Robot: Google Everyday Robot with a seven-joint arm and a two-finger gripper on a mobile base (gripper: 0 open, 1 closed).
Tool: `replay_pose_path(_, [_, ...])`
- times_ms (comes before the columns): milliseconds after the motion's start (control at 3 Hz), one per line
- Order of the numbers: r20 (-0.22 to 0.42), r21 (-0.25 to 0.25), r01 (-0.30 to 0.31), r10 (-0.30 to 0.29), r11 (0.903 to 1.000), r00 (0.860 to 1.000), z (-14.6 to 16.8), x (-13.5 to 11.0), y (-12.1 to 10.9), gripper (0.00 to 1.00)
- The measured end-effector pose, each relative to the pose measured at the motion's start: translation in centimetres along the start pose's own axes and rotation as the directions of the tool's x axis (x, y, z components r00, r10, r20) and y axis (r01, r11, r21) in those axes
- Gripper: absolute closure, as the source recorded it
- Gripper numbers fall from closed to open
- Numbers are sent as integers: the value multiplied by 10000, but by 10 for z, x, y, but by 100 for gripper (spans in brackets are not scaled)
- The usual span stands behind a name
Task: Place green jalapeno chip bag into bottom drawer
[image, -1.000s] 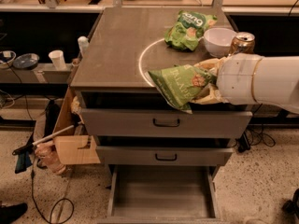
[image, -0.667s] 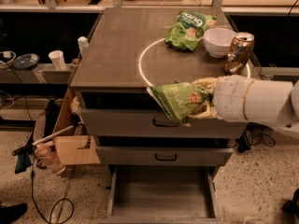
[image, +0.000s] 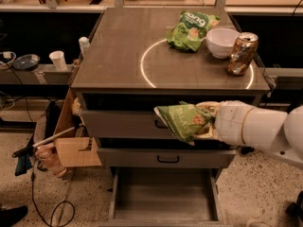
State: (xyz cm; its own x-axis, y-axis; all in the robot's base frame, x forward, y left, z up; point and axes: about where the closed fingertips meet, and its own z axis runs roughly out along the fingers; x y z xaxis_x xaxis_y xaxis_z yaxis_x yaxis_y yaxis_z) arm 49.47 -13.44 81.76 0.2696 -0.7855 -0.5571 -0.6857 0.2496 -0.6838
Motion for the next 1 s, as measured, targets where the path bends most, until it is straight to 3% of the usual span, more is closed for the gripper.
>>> replay_pose_path(667, [-635,-61,-509,504,9987,9967,9,36,47,100])
replay_pose_path(1000, [-1131,-371,-777,731,9963,9909,23,62,90,100])
